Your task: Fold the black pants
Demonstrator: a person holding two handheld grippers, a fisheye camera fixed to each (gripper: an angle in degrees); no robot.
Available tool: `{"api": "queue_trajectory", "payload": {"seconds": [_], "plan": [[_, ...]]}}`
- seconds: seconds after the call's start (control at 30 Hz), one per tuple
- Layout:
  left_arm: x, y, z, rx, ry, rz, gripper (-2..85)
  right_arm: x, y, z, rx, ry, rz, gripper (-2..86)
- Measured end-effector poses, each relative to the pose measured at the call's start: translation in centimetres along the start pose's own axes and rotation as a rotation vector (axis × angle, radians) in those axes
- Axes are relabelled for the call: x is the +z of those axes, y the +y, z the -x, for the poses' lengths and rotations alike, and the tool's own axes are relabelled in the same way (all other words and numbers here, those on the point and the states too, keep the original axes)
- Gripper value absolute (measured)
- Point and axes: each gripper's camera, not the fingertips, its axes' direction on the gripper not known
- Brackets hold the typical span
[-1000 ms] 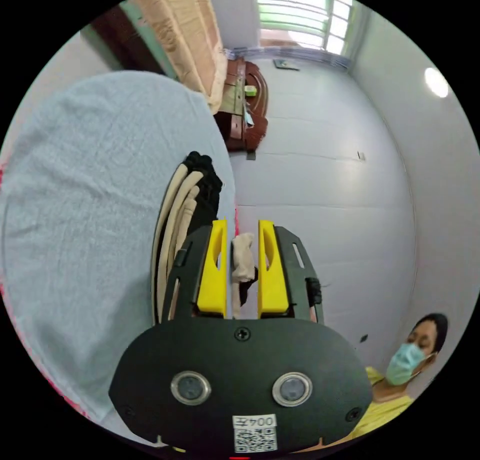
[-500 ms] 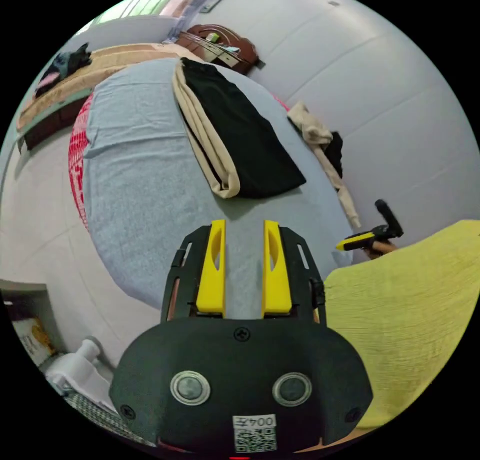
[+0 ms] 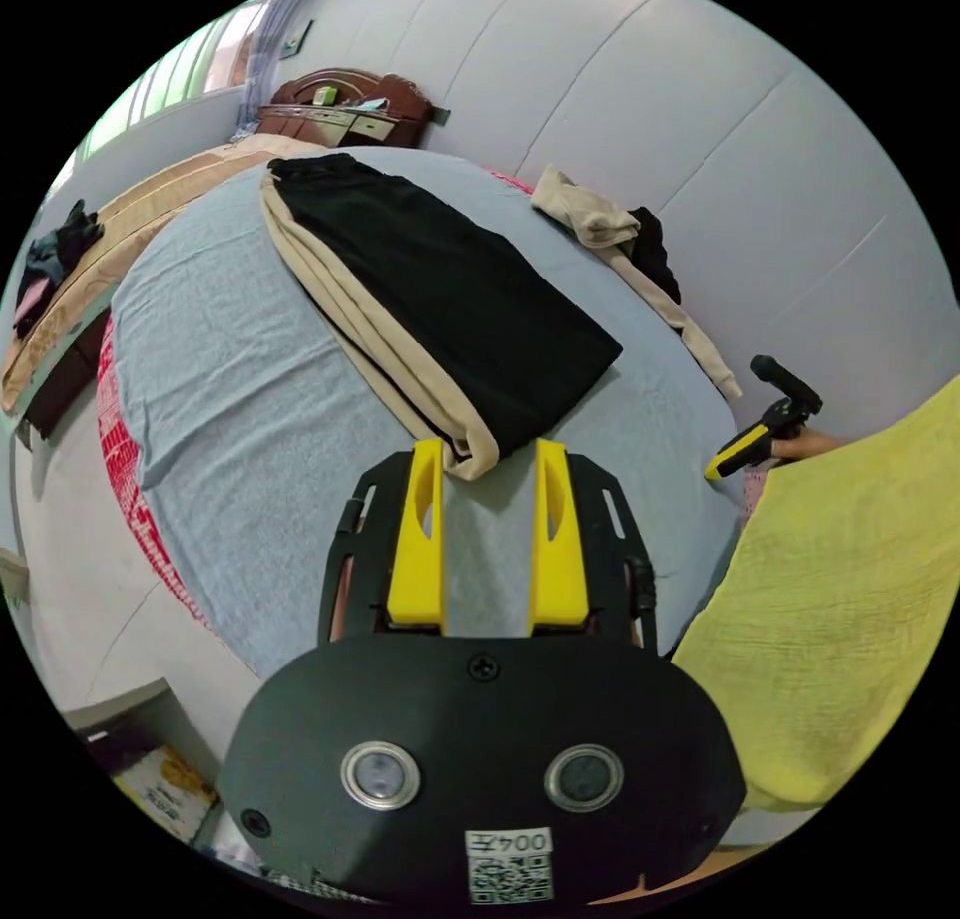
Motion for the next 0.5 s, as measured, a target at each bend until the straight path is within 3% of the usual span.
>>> {"api": "queue_trajectory", "payload": {"seconds": [0.2, 0.5], "plan": [[1.4, -0.2, 1.2, 0.048, 0.065, 0.014, 13.1, 1.6, 0.5, -0.3, 0.017, -0.017, 0.009, -0.6], [1.0, 1.8, 4.9, -0.013, 0.185, 0.019, 12.8, 4.2, 4.6, -1.9, 0.08, -0.122, -0.152, -0.7]]}}
